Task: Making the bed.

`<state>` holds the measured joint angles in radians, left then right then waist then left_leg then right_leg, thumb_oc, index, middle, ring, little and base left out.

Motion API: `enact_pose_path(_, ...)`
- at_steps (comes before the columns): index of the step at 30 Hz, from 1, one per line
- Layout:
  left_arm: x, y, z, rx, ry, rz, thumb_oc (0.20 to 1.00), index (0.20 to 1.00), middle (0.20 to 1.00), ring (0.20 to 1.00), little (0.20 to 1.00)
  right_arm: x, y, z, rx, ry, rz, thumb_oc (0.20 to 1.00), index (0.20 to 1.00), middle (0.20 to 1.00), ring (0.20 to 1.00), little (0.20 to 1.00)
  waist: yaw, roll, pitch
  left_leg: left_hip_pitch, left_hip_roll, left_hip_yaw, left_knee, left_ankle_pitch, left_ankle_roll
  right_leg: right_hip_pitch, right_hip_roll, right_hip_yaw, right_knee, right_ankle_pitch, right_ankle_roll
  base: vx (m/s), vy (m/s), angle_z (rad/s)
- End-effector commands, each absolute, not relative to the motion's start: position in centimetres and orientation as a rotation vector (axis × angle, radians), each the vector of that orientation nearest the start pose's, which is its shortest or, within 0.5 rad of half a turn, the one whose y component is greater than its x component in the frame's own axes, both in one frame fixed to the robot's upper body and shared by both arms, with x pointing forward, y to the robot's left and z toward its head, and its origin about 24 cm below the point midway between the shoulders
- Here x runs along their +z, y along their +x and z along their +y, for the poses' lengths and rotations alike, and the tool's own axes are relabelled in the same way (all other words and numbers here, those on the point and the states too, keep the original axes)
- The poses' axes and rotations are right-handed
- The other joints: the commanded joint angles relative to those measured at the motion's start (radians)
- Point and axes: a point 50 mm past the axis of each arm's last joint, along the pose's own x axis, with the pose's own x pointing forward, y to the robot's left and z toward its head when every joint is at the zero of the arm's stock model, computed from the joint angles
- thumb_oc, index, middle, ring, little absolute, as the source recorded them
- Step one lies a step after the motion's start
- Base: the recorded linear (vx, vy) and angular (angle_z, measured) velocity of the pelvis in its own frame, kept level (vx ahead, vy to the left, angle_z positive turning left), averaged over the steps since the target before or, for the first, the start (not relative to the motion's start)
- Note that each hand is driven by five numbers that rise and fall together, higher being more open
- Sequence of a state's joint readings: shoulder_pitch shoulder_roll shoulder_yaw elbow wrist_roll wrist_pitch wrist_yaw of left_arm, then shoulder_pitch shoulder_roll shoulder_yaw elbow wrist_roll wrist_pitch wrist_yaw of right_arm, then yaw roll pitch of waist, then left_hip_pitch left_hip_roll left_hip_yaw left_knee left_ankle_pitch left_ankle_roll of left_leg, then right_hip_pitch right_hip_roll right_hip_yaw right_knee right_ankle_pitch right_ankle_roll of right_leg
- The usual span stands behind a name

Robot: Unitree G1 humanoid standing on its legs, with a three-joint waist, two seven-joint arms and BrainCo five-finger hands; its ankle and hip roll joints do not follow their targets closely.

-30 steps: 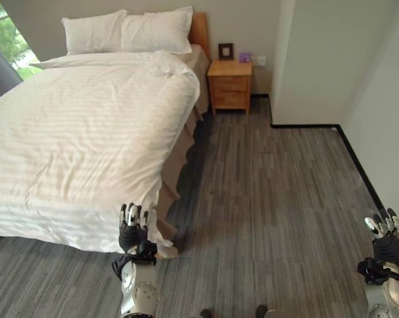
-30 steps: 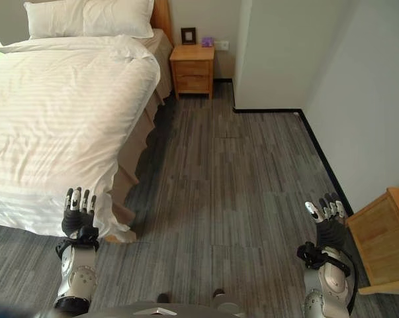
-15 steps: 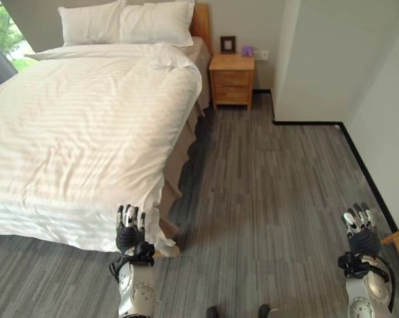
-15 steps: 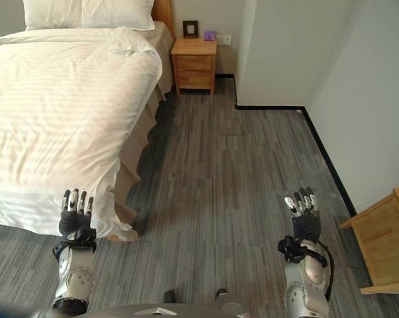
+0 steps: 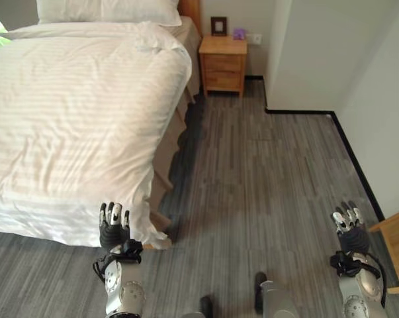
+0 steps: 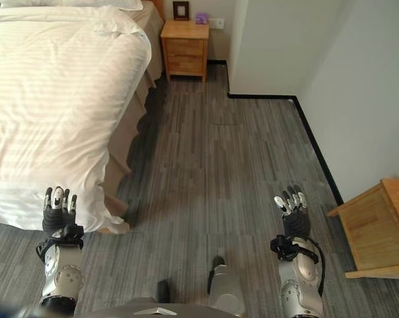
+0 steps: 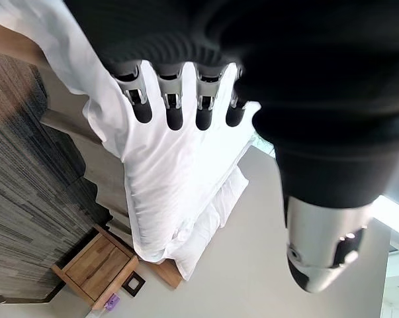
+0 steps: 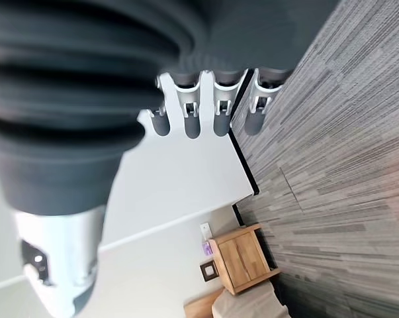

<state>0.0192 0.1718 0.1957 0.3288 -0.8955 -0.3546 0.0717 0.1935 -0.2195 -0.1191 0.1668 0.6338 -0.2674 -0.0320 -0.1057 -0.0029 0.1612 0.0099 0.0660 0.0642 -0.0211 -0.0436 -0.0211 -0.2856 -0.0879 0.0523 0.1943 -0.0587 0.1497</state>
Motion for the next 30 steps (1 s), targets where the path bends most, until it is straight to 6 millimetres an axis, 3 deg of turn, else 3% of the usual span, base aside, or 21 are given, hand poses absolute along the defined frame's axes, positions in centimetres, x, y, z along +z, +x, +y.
enact_pose_path(1, 3.9, 24.2, 27.6, 0.461, -0.578, -0.285, 1.000, 1.000, 1.000, 1.000, 1.000, 2.1, 20.2, -25.4, -0.305, 0.351, -0.110, 1.000, 1.000, 1.000, 1.000, 1.000, -0.045, -0.005, -0.007, 0.257, 0.028, -0.026, -0.022, -0.072, -0.032, 0.023, -0.005, -0.036, -0.143, 0.208, 0.005, 0.23, -0.174, 0.29)
enact_pose_path(2, 3.8, 24.2, 27.3, 0.454, -0.591, -0.288, 1.000, 1.000, 1.000, 1.000, 1.000, 2.1, 20.2, -25.4, -0.298, 0.347, -0.106, 1.000, 1.000, 1.000, 1.000, 1.000, -0.055, -0.002, -0.015, 0.255, 0.056, -0.026, 0.017, -0.048, -0.046, 0.027, 0.015, -0.038, -0.121, 0.195, -0.007, 0.50, -0.402, 0.06)
enact_pose_path(3, 3.4, 24.1, 27.1, 0.463, -0.644, -0.287, 1.000, 1.000, 1.000, 1.000, 1.000, 2.1, 20.1, -25.9, -0.317, 0.357, -0.111, 1.000, 1.000, 1.000, 1.000, 1.000, -0.062, 0.004, -0.026, 0.191, 0.117, -0.033, 0.243, 0.091, -0.064, 0.061, 0.051, -0.053, -0.089, 0.156, -0.052, 0.53, -0.474, 0.01)
enact_pose_path(4, 3.2, 24.2, 26.7, 0.463, -0.698, -0.290, 1.000, 1.000, 1.000, 1.000, 1.000, 2.3, 20.2, -26.0, -0.334, 0.389, -0.132, 1.000, 1.000, 1.000, 1.000, 1.000, -0.058, -0.008, -0.020, 0.128, 0.141, -0.017, 0.397, 0.152, -0.055, 0.104, 0.057, -0.064, -0.092, 0.139, -0.080, 0.58, -0.609, 0.16)
enact_pose_path(5, 3.1, 24.0, 26.5, 0.458, -0.725, -0.292, 1.000, 1.000, 1.000, 1.000, 1.000, 2.5, 20.3, -26.0, -0.331, 0.426, -0.151, 1.000, 1.000, 1.000, 1.000, 1.000, -0.044, -0.035, -0.011, 0.061, 0.156, -0.002, 0.594, 0.181, -0.050, 0.148, 0.057, -0.081, -0.107, 0.129, -0.111, 0.30, -0.381, 0.21)
enact_pose_path(7, 3.2, 24.0, 26.6, 0.457, -0.725, -0.293, 1.000, 1.000, 1.000, 1.000, 1.000, 2.5, 20.4, -26.0, -0.331, 0.427, -0.151, 1.000, 1.000, 1.000, 1.000, 1.000, -0.048, -0.037, -0.015, 0.051, 0.155, -0.007, 0.600, 0.182, -0.050, 0.144, 0.055, -0.084, -0.109, 0.132, -0.111, 0.25, -0.273, 0.04)
enact_pose_path(8, 3.3, 24.0, 26.0, 0.435, -0.738, -0.295, 1.000, 1.000, 1.000, 1.000, 1.000, 2.6, 20.7, -26.8, -0.368, 0.404, -0.145, 1.000, 1.000, 1.000, 1.000, 1.000, 0.016, -0.070, 0.028, -0.109, 0.162, 0.085, 0.749, 0.144, -0.027, 0.259, 0.051, -0.097, -0.159, 0.096, -0.139, 0.55, -0.364, -0.23)
enact_pose_path(9, 3.0, 24.0, 25.7, 0.436, -0.763, -0.284, 1.000, 1.000, 1.000, 1.000, 1.000, 3.0, 21.0, -26.9, -0.371, 0.390, -0.153, 1.000, 1.000, 1.000, 1.000, 1.000, 0.035, -0.068, 0.036, -0.159, 0.170, 0.123, 0.709, 0.128, -0.034, 0.304, 0.051, -0.100, -0.174, 0.081, -0.138, 0.78, -0.389, -0.56)
enact_pose_path(12, 2.5, 23.7, 25.6, 0.432, -0.783, -0.273, 1.000, 1.000, 1.000, 1.000, 1.000, 3.5, 21.1, -27.0, -0.348, 0.374, -0.168, 1.000, 1.000, 1.000, 1.000, 1.000, 0.082, -0.065, 0.022, -0.260, 0.118, 0.139, 0.499, 0.151, -0.053, 0.395, 0.041, -0.090, -0.217, 0.041, -0.127, 0.55, -0.004, -0.19)
enact_pose_path(14, 2.1, 23.5, 25.4, 0.432, -0.786, -0.259, 1.000, 1.000, 1.000, 1.000, 1.000, 3.0, 20.7, -27.1, -0.352, 0.355, -0.149, 1.000, 1.000, 1.000, 1.000, 1.000, 0.102, -0.047, 0.007, -0.272, 0.066, 0.152, 0.230, 0.198, -0.054, 0.448, 0.053, -0.095, -0.229, 0.000, -0.112, 0.55, 0.085, 0.03)
enact_pose_path(16, 1.9, 23.4, 25.3, 0.434, -0.780, -0.250, 1.000, 1.000, 1.000, 1.000, 1.000, 2.7, 20.4, -27.1, -0.347, 0.342, -0.130, 1.000, 1.000, 1.000, 1.000, 1.000, 0.118, -0.033, -0.008, -0.275, 0.037, 0.156, 0.074, 0.241, -0.052, 0.499, 0.062, -0.096, -0.244, -0.023, -0.102, 0.46, 0.059, 0.09)
enact_pose_path(17, 1.8, 23.3, 25.3, 0.434, -0.780, -0.249, 1.000, 1.000, 1.000, 1.000, 1.000, 2.7, 20.4, -27.1, -0.347, 0.342, -0.129, 1.000, 1.000, 1.000, 1.000, 1.000, 0.116, -0.036, -0.007, -0.267, 0.031, 0.156, 0.063, 0.245, -0.051, 0.503, 0.058, -0.098, -0.245, -0.025, -0.101, 0.63, 0.086, 0.15)
enact_pose_path(18, 1.4, 22.8, 25.4, 0.458, -0.778, -0.241, 1.000, 1.000, 1.000, 1.000, 1.000, 2.4, 20.3, -26.9, -0.344, 0.333, -0.112, 1.000, 1.000, 1.000, 1.000, 1.000, 0.130, -0.027, -0.028, -0.291, 0.020, 0.192, -0.022, 0.271, -0.056, 0.565, 0.058, -0.095, -0.250, -0.059, -0.093, 0.64, 0.089, 0.05)
enact_pose_path(21, 1.2, 22.3, 25.8, 0.480, -0.770, -0.236, 1.000, 1.000, 1.000, 1.000, 1.000, 1.8, 20.2, -26.5, -0.335, 0.344, -0.085, 1.000, 1.000, 1.000, 1.000, 1.000, 0.143, -0.027, -0.055, -0.281, 0.025, 0.248, 0.011, 0.295, -0.053, 0.601, 0.051, -0.077, -0.244, -0.072, -0.089, 0.55, 0.091, 0.10)
enact_pose_path(22, 1.3, 21.9, 26.3, 0.498, -0.750, -0.240, 1.000, 1.000, 1.000, 1.000, 1.000, 1.5, 20.2, -25.8, -0.318, 0.360, -0.071, 1.000, 1.000, 1.000, 1.000, 1.000, 0.151, -0.048, -0.085, -0.273, 0.020, 0.272, 0.041, 0.275, -0.022, 0.624, 0.013, -0.077, -0.211, -0.068, -0.072, 0.85, 0.203, 0.10)
enact_pose_path(23, 1.2, 21.7, 26.6, 0.505, -0.734, -0.232, 1.000, 1.000, 1.000, 1.000, 1.000, 1.4, 20.2, -25.6, -0.313, 0.360, -0.064, 1.000, 1.000, 1.000, 1.000, 1.000, 0.153, -0.068, -0.097, -0.272, 0.000, 0.274, 0.072, 0.238, -0.002, 0.627, -0.019, -0.079, -0.171, -0.059, -0.055, 0.82, 0.235, 0.05)
enact_pose_path(25, 1.1, 21.8, 26.9, 0.531, -0.728, -0.224, 1.000, 1.000, 1.000, 1.000, 1.000, 1.4, 20.3, -25.1, -0.312, 0.381, -0.069, 1.000, 1.000, 1.000, 1.000, 1.000, 0.161, -0.103, -0.099, -0.251, -0.033, 0.279, 0.120, 0.165, 0.035, 0.580, -0.067, -0.071, 0.037, 0.133, 0.006, 0.52, 0.200, -0.66)
enact_pose_path(26, 1.3, 22.0, 26.8, 0.524, -0.738, -0.230, 1.000, 1.000, 1.000, 1.000, 1.000, 1.4, 20.4, -24.7, -0.311, 0.421, -0.079, 1.000, 1.000, 1.000, 1.000, 1.000, 0.159, -0.106, -0.088, -0.216, -0.046, 0.271, 0.125, 0.137, 0.053, 0.537, -0.070, -0.055, 0.166, 0.224, 0.024, 0.45, 0.231, -0.86)
enact_pose_path(28, 2.0, 22.5, 26.9, 0.507, -0.717, -0.244, 1.000, 1.000, 1.000, 1.000, 1.000, 1.4, 20.6, -24.3, -0.295, 0.438, -0.083, 1.000, 1.000, 1.000, 1.000, 1.000, 0.137, -0.082, -0.053, -0.127, -0.058, 0.246, 0.090, 0.105, 0.083, 0.414, -0.059, -0.040, 0.354, 0.304, 0.021, 0.38, 0.221, -0.12)
enact_pose_path(29, 2.0, 22.5, 26.9, 0.507, -0.717, -0.245, 1.000, 1.000, 1.000, 1.000, 1.000, 1.4, 20.6, -24.3, -0.295, 0.438, -0.083, 1.000, 1.000, 1.000, 1.000, 1.000, 0.139, -0.079, -0.054, -0.128, -0.054, 0.247, 0.088, 0.108, 0.082, 0.411, -0.054, -0.038, 0.353, 0.308, 0.020, 0.45, 0.242, 0.56)
enact_pose_path(30, 2.5, 22.8, 27.1, 0.503, -0.685, -0.256, 1.000, 1.000, 1.000, 1.000, 1.000, 1.4, 20.8, -24.2, -0.289, 0.410, -0.074, 1.000, 1.000, 1.000, 1.000, 1.000, 0.115, -0.051, -0.027, -0.046, -0.054, 0.222, 0.056, 0.078, 0.103, 0.305, -0.060, -0.073, 0.477, 0.274, 0.002, 0.45, 0.213, 0.60)
